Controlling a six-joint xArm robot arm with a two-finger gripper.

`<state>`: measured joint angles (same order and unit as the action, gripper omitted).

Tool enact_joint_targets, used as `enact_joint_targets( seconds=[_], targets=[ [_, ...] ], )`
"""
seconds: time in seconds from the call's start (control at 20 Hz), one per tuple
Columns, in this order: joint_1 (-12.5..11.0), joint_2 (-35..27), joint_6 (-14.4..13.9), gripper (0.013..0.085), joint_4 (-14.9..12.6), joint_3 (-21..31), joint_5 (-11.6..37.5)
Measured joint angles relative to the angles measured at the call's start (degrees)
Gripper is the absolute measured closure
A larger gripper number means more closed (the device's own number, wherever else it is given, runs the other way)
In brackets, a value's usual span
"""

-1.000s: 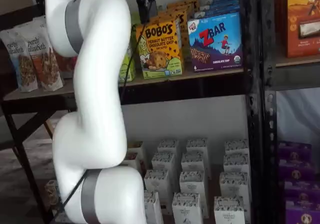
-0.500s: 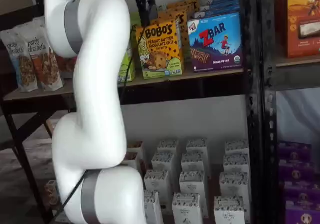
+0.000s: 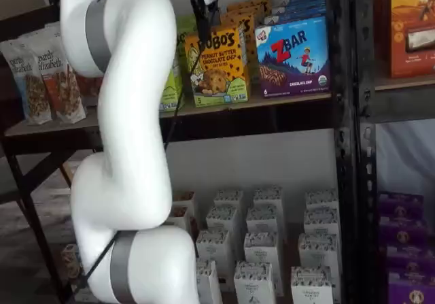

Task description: Pick up the orange box on the top shelf, the fifth box from the left

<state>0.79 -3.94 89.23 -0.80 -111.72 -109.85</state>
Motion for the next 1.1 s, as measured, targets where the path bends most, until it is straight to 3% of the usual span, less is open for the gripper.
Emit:
enact_joint_targets(
  seconds=[0.5,0.9,1.1],
  targets=[
    [-1.2,0.0,0.9,0.0130,1.1,1.7,-0.3],
    [-2.5,-0.2,0.9,0.0130,5.8,2.1,-0.5],
    [-3.3,1.5,1.1,0.0130,8.1,4.6,2.5]
  ],
)
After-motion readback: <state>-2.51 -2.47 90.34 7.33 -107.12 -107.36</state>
